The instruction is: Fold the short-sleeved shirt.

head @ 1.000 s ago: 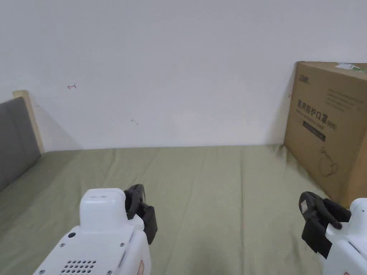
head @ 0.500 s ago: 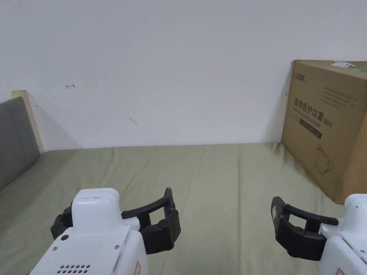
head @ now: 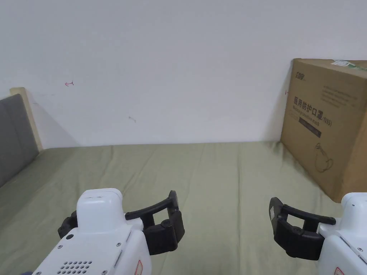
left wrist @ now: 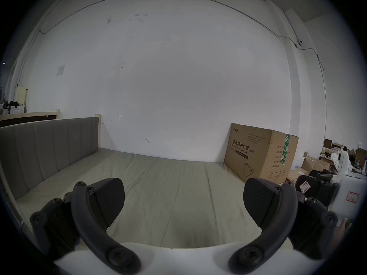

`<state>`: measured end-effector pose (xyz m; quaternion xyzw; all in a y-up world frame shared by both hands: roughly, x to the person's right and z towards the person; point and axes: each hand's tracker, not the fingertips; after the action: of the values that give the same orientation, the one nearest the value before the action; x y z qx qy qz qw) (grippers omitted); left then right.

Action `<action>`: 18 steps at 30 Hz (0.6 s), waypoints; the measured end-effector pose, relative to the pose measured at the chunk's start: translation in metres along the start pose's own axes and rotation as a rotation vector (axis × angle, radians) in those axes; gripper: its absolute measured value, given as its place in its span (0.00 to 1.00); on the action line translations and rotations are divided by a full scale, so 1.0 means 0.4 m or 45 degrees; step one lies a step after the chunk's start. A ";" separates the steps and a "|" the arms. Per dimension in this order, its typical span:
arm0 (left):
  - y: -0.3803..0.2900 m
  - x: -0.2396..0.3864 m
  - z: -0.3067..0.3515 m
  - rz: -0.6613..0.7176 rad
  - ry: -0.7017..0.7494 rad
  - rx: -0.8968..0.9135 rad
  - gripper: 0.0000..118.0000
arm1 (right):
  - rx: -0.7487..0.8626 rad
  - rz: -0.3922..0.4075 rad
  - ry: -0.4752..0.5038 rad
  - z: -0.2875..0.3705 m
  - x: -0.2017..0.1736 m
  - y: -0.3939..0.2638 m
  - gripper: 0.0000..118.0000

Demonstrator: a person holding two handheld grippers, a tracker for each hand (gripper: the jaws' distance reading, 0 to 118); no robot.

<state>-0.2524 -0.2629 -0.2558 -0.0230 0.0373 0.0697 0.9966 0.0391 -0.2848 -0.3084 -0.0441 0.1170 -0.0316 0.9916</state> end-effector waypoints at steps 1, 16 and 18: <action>-0.001 0.001 -0.002 -0.006 0.003 0.000 1.00 | -0.005 0.001 0.000 -0.001 0.000 -0.001 1.00; -0.016 0.011 -0.021 0.013 0.037 -0.053 1.00 | -0.041 -0.001 0.000 -0.011 -0.007 -0.008 1.00; -0.017 0.014 -0.022 0.008 0.041 -0.062 1.00 | -0.042 0.000 -0.002 -0.012 -0.009 -0.008 1.00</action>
<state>-0.2467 -0.2693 -0.2647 -0.0482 0.0517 0.0732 0.9948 0.0343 -0.2882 -0.3118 -0.0604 0.1166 -0.0298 0.9909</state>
